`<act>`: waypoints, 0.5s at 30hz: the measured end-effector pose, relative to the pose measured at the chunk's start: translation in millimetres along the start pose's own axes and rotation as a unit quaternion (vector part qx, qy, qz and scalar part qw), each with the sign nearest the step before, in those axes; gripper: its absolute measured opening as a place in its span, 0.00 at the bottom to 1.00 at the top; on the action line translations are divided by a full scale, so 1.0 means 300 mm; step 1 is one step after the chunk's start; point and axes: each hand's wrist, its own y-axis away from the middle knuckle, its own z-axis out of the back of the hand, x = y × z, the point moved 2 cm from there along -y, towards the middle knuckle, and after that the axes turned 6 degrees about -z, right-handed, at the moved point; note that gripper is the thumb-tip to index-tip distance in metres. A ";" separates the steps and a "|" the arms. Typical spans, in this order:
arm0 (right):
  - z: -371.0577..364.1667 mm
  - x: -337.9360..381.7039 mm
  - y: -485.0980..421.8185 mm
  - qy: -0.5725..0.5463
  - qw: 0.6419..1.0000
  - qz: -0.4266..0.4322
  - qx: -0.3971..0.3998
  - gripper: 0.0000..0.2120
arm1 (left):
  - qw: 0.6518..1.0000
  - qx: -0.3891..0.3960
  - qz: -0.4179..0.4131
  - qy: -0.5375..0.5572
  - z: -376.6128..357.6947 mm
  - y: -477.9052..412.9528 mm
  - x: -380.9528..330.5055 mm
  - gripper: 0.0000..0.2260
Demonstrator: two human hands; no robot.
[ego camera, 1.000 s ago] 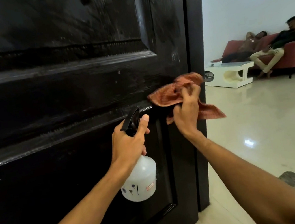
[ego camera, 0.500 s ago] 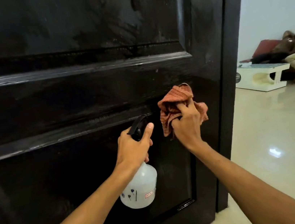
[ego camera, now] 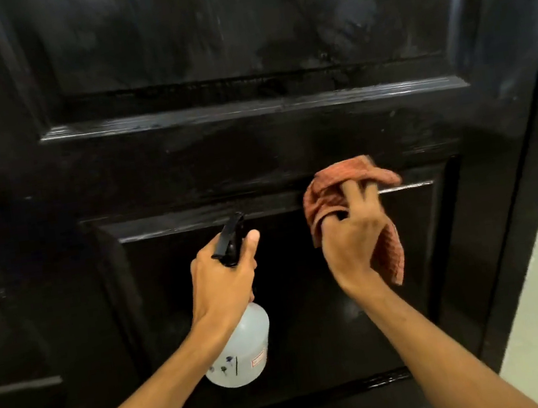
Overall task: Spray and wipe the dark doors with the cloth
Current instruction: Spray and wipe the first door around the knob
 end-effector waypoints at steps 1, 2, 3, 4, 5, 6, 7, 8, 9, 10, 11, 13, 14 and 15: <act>-0.038 0.040 0.045 -0.005 0.996 0.077 0.043 0.21 | 1.000 -0.015 -0.004 -0.014 0.038 0.008 0.009 0.12; -0.066 0.073 0.078 -0.024 0.990 0.121 0.073 0.21 | 0.999 -0.031 -0.007 -0.029 0.075 0.014 0.018 0.12; -0.086 0.098 0.094 -0.048 0.989 0.115 0.080 0.21 | 0.998 -0.046 -0.009 -0.036 0.109 0.021 0.026 0.13; -0.095 0.114 0.100 -0.076 0.992 0.072 0.064 0.22 | 0.998 -0.058 -0.007 -0.037 0.135 0.025 0.034 0.14; -0.109 0.131 0.111 -0.106 0.993 0.022 0.048 0.22 | 0.997 -0.071 -0.005 -0.037 0.169 0.029 0.042 0.14; -0.128 0.153 0.131 -0.130 0.991 -0.003 0.042 0.22 | 0.996 -0.085 -0.004 -0.039 0.202 0.030 0.047 0.14; -0.158 0.193 0.161 -0.142 0.988 0.018 0.060 0.20 | 0.994 -0.098 -0.003 -0.045 0.239 0.029 0.052 0.13; -0.194 0.240 0.199 -0.134 0.982 0.074 0.107 0.18 | 0.992 -0.111 -0.003 -0.055 0.275 0.032 0.057 0.13; -0.228 0.278 0.237 -0.112 0.971 0.138 0.161 0.16 | 0.991 -0.119 -0.004 -0.067 0.305 0.037 0.062 0.13; -0.255 0.313 0.267 -0.103 0.958 0.180 0.199 0.14 | 0.989 -0.128 -0.003 -0.077 0.339 0.049 0.067 0.12; -0.275 0.341 0.279 -0.098 0.954 0.182 0.219 0.13 | 0.987 -0.137 -0.001 -0.081 0.366 0.062 0.072 0.11; -0.319 0.387 0.296 -0.100 0.965 0.119 0.210 0.13 | 0.984 -0.160 0.008 -0.083 0.422 0.082 0.081 0.10; -0.338 0.425 0.310 -0.101 0.967 0.104 0.208 0.14 | 0.981 -0.172 0.012 -0.087 0.453 0.087 0.085 0.10; -0.361 0.481 0.340 -0.092 0.959 0.137 0.232 0.13 | 0.978 -0.185 0.015 -0.095 0.491 0.094 0.088 0.10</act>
